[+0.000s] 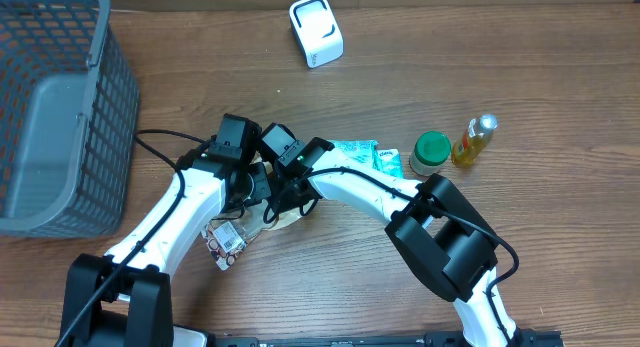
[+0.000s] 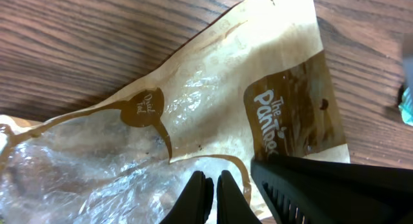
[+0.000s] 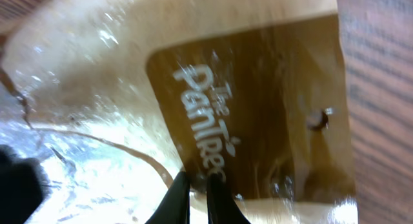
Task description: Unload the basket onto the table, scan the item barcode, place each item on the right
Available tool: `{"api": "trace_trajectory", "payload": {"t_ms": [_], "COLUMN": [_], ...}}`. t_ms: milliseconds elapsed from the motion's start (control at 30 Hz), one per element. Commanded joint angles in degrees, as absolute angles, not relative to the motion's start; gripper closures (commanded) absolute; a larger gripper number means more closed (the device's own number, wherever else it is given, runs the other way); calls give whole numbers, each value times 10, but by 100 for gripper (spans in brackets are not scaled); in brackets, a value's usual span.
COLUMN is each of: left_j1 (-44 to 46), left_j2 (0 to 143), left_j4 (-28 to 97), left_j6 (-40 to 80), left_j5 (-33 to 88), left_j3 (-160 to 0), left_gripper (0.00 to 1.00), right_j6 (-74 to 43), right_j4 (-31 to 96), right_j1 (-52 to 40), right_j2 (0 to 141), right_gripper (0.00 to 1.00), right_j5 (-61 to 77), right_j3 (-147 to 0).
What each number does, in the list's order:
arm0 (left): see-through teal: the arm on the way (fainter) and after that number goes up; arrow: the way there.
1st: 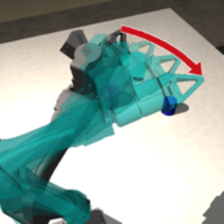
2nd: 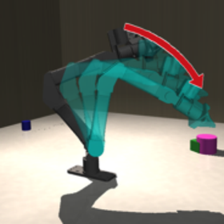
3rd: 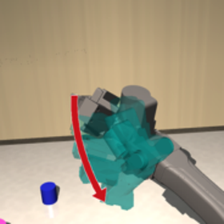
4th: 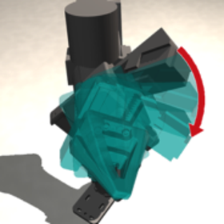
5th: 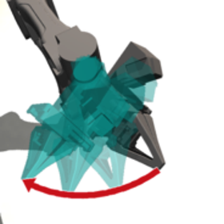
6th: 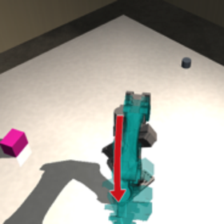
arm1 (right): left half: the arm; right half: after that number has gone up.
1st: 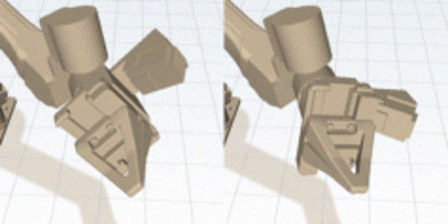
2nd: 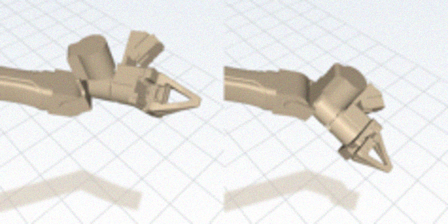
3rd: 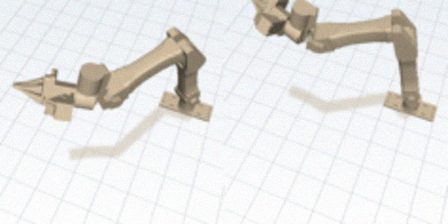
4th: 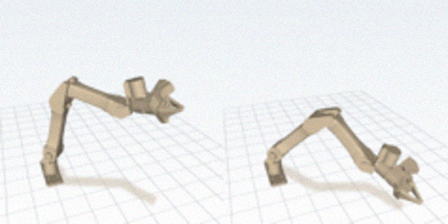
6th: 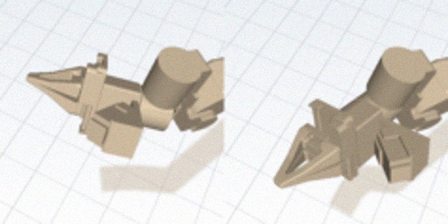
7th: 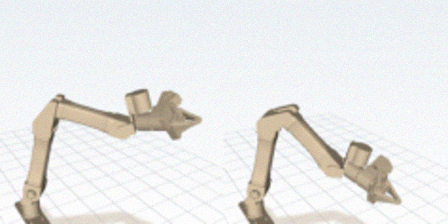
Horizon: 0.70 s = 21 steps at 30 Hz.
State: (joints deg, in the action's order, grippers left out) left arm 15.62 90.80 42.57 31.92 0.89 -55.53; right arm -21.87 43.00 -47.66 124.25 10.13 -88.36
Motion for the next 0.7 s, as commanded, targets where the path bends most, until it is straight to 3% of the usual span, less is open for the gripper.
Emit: {"api": "trace_trajectory", "payload": {"t_ms": [0,267,500,667], "left_j1": [154,88,81,81], "left_j2": [916,916,916,917], "left_j4": [498,635,638,597], "left_j6": [301,300,312,337], "left_j5": [-2,-6,-36,-79], "left_j3": [-636,-674,-622,-573], "left_gripper": [96,96,96,95], "right_j6": [-241,-240,-240,-240], "right_j4": [443,489,481,480], "right_j1": [-487,-475,-451,-438], "right_j2": [1245,1231,1225,1231], "right_gripper": [93,90,76,75], "right_j5": [90,91,90,90], "right_j3": [-891,-954,-986,-986]}}
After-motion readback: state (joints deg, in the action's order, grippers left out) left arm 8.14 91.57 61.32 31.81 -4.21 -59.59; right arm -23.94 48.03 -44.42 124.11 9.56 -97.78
